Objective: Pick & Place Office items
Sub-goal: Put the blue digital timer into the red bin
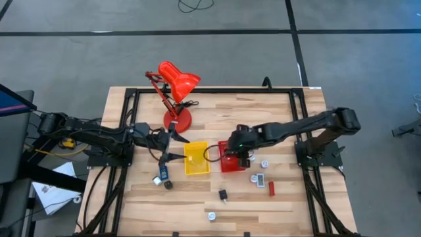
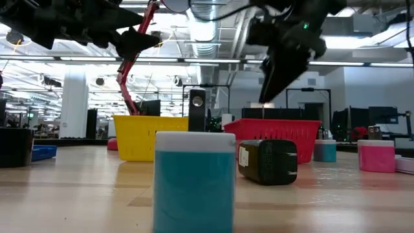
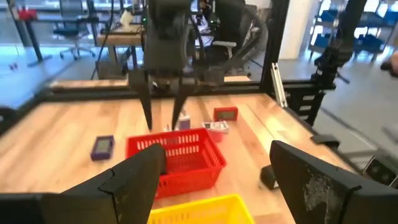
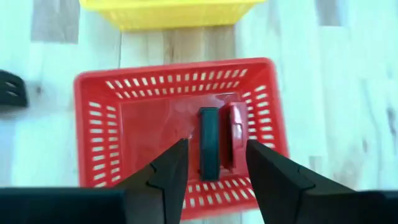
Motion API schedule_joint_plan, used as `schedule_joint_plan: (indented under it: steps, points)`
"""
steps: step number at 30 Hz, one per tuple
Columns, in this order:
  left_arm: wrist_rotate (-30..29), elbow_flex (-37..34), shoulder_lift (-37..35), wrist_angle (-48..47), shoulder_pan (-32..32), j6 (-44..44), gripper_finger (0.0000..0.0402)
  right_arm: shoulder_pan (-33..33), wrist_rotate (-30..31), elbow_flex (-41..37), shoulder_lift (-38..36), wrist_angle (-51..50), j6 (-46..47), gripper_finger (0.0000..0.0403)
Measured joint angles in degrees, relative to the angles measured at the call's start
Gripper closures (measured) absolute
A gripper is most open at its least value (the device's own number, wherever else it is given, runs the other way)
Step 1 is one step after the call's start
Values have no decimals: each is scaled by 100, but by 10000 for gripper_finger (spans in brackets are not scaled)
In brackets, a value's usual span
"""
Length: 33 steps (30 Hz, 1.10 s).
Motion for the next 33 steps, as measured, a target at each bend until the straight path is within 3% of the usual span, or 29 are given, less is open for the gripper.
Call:
schedule_joint_plan:
  steps: [5, 8, 12, 16, 22, 24, 30, 33]
  points:
    - [8, 2, -2, -690, -21, -865, 110, -90, 13, -556, -742, 284, 140, 249]
    - [-81, 163, 0, -1910, -181, -961, 110, -230, 10, -1017, -1166, 666, 337, 249]
    - [-644, 658, -1, -3573, -448, -1375, 110, -468, 13, -1436, -1590, 1060, 519, 249]
    - [-701, 1144, -59, -4732, -648, -1784, 110, -636, 11, -1583, -1809, 1228, 601, 249]
    - [-1001, 1222, 84, -6013, -1088, -1971, 110, -711, 13, -1582, -1742, 1342, 599, 249]
    - [-1023, 1222, 189, -6126, -1242, -1740, 110, -708, 11, -1584, -1671, 1321, 597, 249]
    - [-1026, 1222, 480, -6124, -1573, 418, 110, -708, 11, -1584, -1474, 1498, 597, 249]
    - [-928, 1222, 630, -6107, -1626, 945, 110, -706, 10, -1581, -1412, 1610, 599, 249]
